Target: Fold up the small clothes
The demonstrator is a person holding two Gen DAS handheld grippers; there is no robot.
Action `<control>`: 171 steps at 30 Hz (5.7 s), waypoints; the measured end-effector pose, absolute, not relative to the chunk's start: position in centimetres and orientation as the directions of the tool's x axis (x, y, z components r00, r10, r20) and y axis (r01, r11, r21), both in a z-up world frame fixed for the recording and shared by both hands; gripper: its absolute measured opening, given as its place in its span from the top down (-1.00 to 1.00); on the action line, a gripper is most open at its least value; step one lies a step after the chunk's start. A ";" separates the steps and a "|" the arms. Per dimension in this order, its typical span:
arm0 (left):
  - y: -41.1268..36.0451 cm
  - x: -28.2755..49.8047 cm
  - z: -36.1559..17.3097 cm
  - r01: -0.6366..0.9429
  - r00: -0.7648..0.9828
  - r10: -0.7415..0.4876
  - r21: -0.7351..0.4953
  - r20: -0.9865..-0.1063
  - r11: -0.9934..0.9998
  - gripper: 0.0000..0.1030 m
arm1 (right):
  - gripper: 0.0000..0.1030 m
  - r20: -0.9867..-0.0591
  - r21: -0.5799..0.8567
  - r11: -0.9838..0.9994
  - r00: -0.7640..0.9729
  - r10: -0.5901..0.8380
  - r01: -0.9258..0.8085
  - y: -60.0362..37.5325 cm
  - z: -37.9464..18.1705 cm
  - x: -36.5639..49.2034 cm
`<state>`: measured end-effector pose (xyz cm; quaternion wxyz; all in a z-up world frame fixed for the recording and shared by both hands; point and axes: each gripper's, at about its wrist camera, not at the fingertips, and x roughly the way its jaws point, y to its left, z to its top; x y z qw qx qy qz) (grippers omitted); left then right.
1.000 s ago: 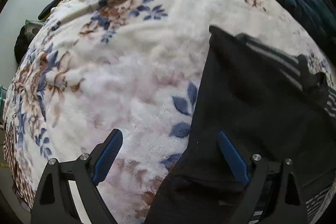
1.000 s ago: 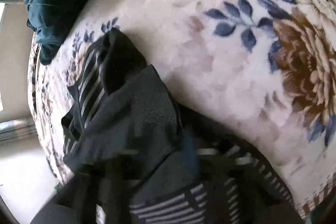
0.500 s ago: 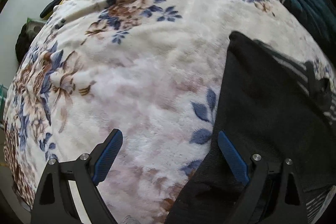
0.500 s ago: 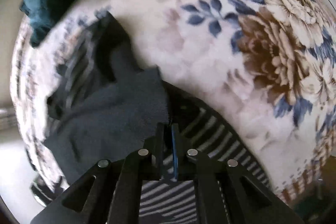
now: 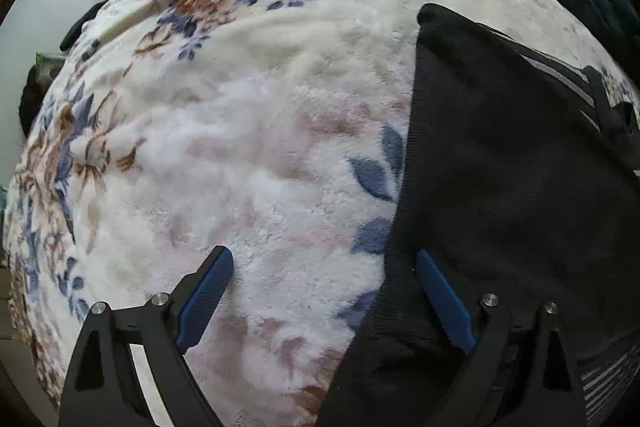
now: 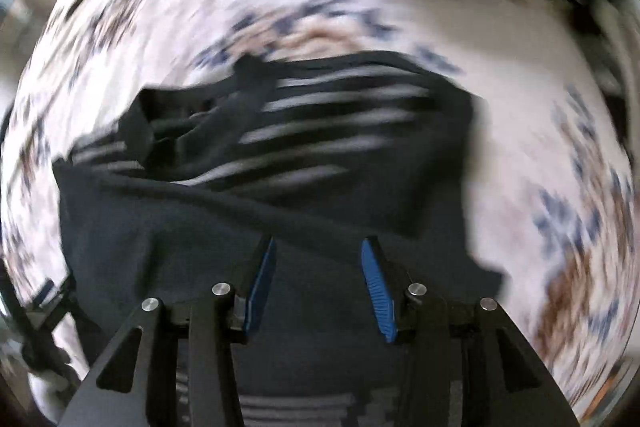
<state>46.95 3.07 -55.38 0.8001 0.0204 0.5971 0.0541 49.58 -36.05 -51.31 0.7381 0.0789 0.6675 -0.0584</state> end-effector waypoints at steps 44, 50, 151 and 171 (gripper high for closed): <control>-39.2 11.2 -54.9 -0.142 -0.025 -0.052 -0.047 -0.998 0.989 -0.93 | -0.93 -0.877 0.477 0.871 0.002 0.480 0.117 -60.4 -49.6 36.1; -41.2 10.2 -57.8 -0.100 -0.019 0.038 0.039 -0.999 0.994 -0.93 | -0.93 -0.819 0.563 0.823 -0.077 0.568 0.077 -57.4 -54.3 42.6; 11.5 14.0 -54.3 -0.497 0.230 -0.233 -0.320 -0.945 0.807 0.44 | -0.08 -0.909 0.416 0.909 -0.039 0.416 -0.006 -5.4 -51.1 62.9; 8.5 12.8 -53.4 -0.177 0.062 -0.204 -0.212 -0.977 0.961 0.17 | -0.30 -0.927 0.312 0.926 -0.146 0.346 0.212 -23.4 -51.1 22.4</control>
